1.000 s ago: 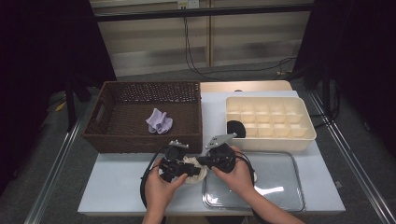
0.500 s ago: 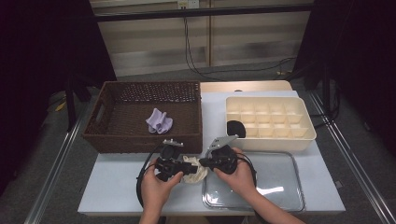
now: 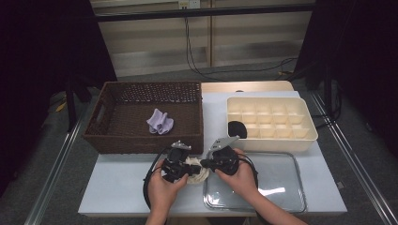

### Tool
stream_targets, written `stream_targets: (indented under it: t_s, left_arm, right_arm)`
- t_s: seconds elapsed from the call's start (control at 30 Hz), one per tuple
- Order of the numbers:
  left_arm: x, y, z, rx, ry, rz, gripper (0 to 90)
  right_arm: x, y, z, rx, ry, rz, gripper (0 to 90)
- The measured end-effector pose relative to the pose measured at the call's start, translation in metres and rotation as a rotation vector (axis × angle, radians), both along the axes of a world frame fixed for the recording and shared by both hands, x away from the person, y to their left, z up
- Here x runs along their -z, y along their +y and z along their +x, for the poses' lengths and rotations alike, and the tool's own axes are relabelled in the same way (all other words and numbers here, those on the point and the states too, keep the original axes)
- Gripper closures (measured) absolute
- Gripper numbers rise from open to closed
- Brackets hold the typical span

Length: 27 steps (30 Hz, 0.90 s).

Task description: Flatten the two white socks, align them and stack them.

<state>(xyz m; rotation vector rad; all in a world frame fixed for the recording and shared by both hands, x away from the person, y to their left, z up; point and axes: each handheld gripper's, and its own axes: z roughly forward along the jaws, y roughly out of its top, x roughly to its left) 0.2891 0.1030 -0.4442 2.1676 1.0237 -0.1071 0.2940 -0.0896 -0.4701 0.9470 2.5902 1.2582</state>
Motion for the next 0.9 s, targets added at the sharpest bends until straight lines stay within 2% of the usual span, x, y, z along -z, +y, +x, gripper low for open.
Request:
stream_targets:
  t_s: [0.13, 0.3, 0.4, 0.53, 0.63, 0.73, 0.83, 0.9]
  left_arm:
    - [0.008, -0.004, 0.001, 0.01, 0.022, -0.008, 88.8]
    - [0.01, -0.009, 0.001, 0.027, 0.011, 0.011, 88.5]
    - [0.011, -0.008, 0.0, 0.025, 0.007, 0.008, 88.0]
    - [0.01, -0.008, 0.0, 0.032, 0.002, 0.01, 87.1]
    - [0.009, -0.008, -0.001, 0.034, 0.001, 0.019, 86.5]
    - [0.008, -0.007, -0.001, 0.026, 0.005, 0.018, 84.1]
    - [0.003, -0.003, -0.001, 0.005, 0.007, 0.021, 76.5]
    - [-0.001, 0.002, -0.002, -0.02, 0.0, 0.016, 74.5]
  right_arm:
    - [-0.003, -0.003, 0.001, 0.009, -0.007, 0.009, 90.0]
    - [-0.014, -0.005, 0.001, 0.007, -0.033, 0.039, 90.0]
    - [-0.016, 0.0, 0.002, 0.001, -0.032, 0.043, 89.1]
    - [-0.012, 0.008, 0.003, -0.016, -0.018, 0.033, 87.6]
    - [-0.007, 0.009, 0.005, -0.005, -0.003, 0.022, 85.3]
    - [-0.004, 0.01, 0.008, -0.005, 0.001, 0.003, 86.6]
    - [0.0, 0.01, 0.009, 0.002, 0.012, -0.017, 87.8]
    - [0.002, 0.009, 0.009, 0.003, 0.02, -0.005, 87.8]
